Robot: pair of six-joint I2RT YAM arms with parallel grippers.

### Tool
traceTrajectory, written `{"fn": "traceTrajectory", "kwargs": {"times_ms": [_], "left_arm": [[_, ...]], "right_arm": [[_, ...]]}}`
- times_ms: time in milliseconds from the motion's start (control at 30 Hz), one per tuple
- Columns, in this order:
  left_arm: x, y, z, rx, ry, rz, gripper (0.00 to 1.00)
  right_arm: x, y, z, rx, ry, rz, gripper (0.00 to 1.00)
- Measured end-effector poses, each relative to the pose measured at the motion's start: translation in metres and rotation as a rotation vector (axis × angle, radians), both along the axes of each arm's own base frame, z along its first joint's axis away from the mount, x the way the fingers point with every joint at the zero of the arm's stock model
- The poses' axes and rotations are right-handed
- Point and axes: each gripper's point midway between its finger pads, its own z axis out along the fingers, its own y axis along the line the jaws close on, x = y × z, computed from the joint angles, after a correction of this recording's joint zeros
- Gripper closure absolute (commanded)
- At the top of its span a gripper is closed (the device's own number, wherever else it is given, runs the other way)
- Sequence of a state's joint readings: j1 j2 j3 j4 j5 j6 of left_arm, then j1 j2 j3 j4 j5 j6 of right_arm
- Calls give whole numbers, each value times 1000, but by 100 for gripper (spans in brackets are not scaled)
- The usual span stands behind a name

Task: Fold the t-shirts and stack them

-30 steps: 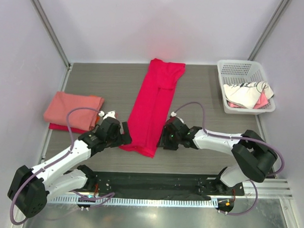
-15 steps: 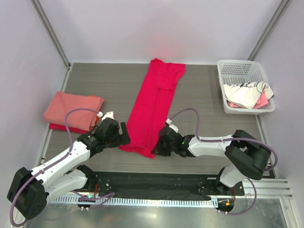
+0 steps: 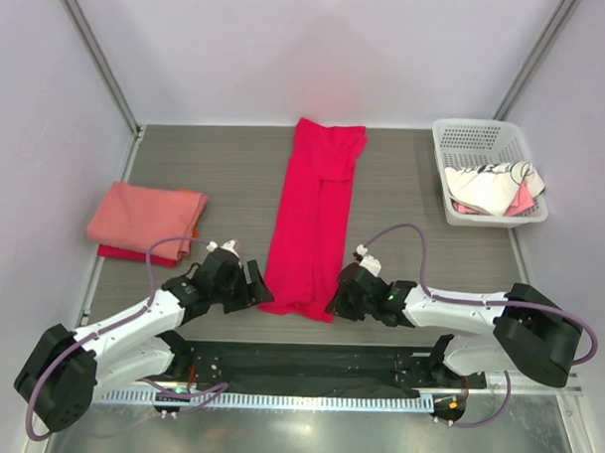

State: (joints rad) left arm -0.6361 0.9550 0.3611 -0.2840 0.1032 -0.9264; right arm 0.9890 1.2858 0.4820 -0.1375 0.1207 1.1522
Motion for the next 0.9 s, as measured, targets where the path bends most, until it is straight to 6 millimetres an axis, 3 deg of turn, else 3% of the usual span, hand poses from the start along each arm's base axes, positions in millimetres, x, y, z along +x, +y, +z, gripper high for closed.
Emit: {"fn": "traceTrajectory", "kwargs": {"times_ms": [433, 533, 633, 900], "left_arm": [[3, -11, -5, -45, 25, 9, 73], [1, -11, -8, -43, 32, 8, 100], [1, -13, -7, -53, 32, -1, 100], [1, -21, 14, -119, 12, -31, 100]], "right_arm": [[-2, 1, 1, 24, -4, 9, 74], [-4, 3, 0, 38, 2, 18, 83], [-7, 2, -2, 40, 9, 23, 99], [-11, -14, 13, 30, -13, 22, 99]]}}
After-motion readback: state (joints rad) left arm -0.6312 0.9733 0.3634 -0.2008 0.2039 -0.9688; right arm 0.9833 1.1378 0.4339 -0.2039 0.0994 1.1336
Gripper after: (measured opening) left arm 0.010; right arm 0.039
